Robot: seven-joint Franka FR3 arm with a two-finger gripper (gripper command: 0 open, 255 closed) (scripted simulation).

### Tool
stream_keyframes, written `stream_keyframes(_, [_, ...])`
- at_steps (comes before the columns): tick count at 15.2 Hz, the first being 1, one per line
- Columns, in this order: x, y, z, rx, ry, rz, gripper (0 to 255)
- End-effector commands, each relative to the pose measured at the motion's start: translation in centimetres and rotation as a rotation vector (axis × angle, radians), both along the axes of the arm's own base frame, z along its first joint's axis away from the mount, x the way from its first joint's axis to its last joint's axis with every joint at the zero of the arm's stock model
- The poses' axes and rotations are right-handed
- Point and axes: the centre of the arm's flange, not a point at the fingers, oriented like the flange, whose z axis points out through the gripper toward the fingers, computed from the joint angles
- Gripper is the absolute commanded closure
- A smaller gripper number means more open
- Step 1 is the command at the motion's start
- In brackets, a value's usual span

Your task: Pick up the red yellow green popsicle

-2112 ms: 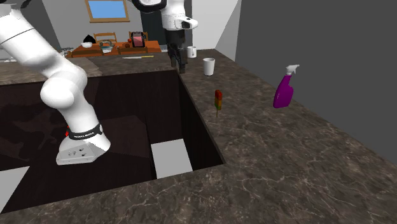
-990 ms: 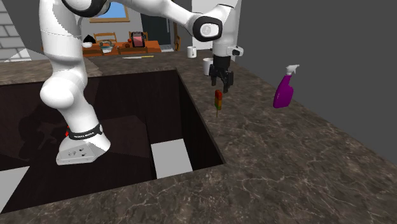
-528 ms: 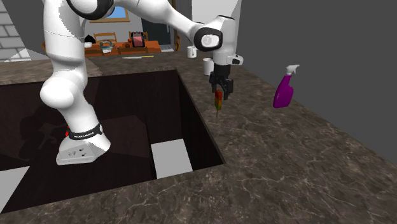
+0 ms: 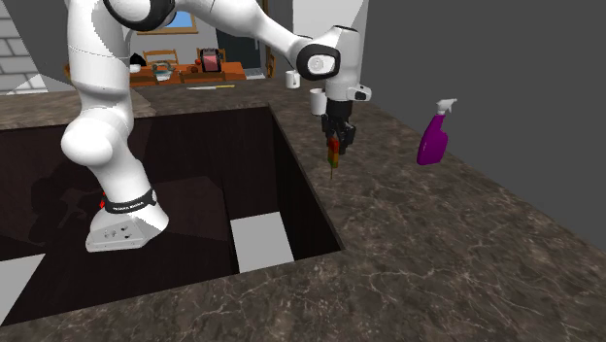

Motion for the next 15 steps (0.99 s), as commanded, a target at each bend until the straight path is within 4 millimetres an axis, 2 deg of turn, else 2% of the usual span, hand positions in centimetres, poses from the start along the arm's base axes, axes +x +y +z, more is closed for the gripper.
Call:
stream_keyframes(1, [0.0,0.0,-0.1,0.0,0.002,0.0,255])
stream_keyframes(3, [0.0,0.1,0.0,0.001,0.002,0.0,255])
stream_keyframes(15, [0.0,0.1,6.3,0.001,0.002,0.0,255])
